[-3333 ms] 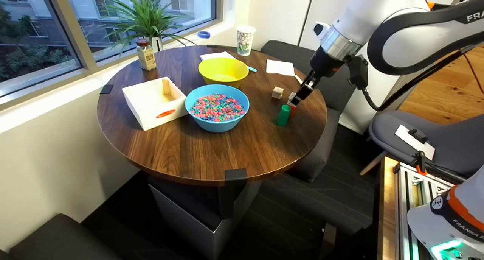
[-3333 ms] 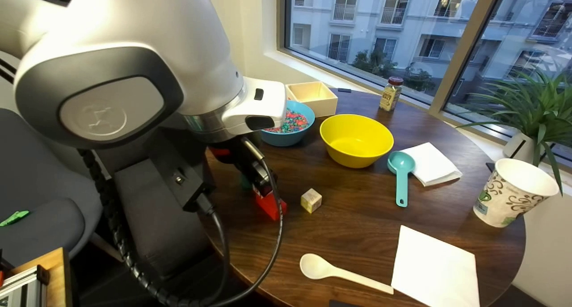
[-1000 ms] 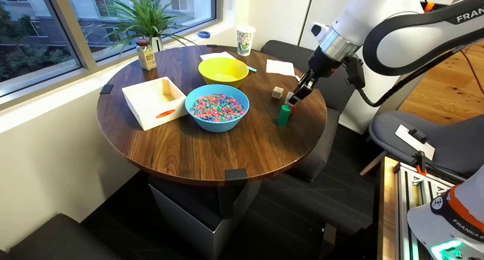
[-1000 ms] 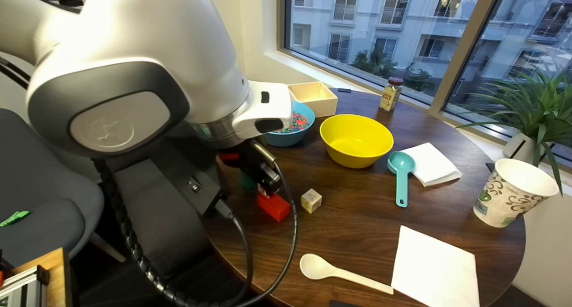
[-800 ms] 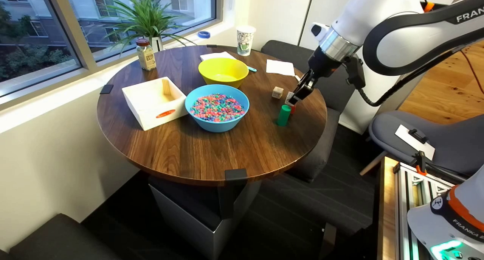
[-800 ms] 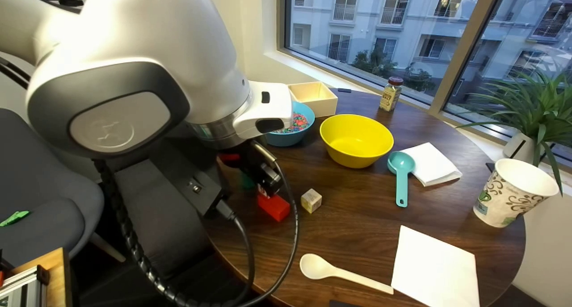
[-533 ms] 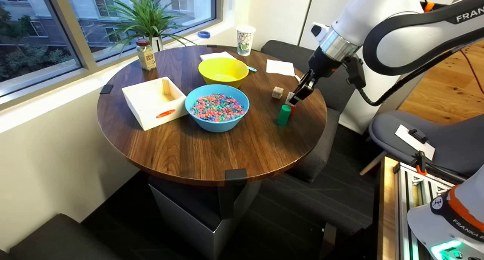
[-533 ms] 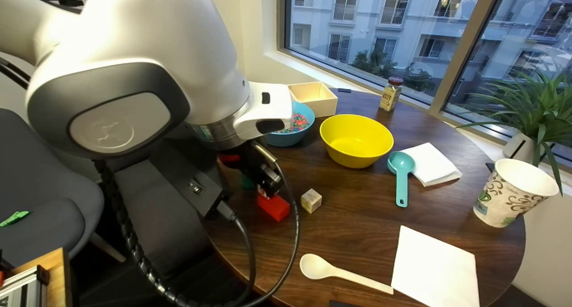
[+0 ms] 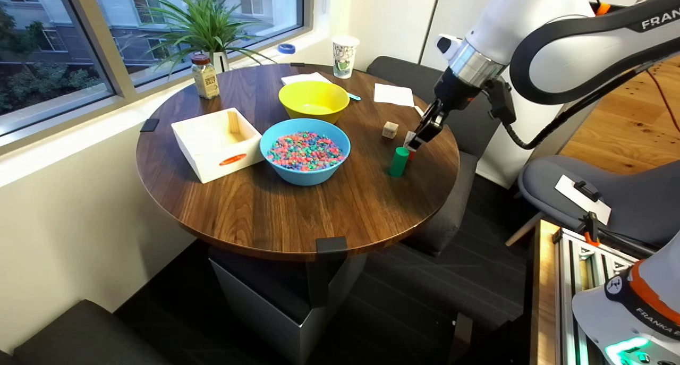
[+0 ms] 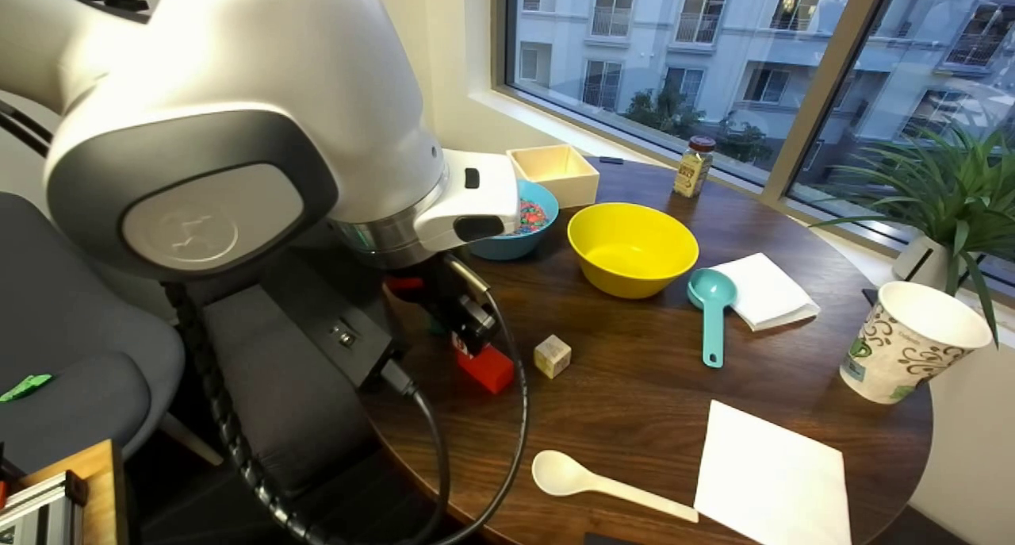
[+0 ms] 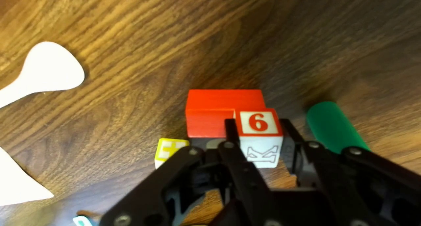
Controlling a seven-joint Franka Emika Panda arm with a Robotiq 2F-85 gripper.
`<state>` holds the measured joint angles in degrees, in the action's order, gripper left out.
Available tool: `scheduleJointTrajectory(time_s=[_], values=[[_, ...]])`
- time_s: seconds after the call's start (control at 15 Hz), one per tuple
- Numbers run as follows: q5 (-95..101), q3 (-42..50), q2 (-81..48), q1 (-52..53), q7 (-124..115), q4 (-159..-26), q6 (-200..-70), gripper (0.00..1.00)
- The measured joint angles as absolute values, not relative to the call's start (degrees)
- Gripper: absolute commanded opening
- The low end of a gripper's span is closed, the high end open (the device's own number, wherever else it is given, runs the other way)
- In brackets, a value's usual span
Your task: Lift the dices from the table and put them on the orange plush block
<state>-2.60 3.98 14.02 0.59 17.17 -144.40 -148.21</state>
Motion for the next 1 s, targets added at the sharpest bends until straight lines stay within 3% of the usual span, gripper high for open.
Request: scheduleJointTrajectory(time_s=[0.07,0.13,0.27,0.53,1.0], values=[[-2.6,4.0,14.0,0.6,17.2,-144.4,-148.2,0.14],[-2.6,4.0,14.0,0.6,17.2,-144.4,-148.2,0.59],[-2.7,4.1,14.0,0.6,17.2,-144.4,-148.2,0.66],[-2.7,4.4,14.0,0.6,17.2,-144.1,-148.2,0.98],[-2.5,6.2,14.1,-1.2,17.2,-141.5,-150.0,1.00]])
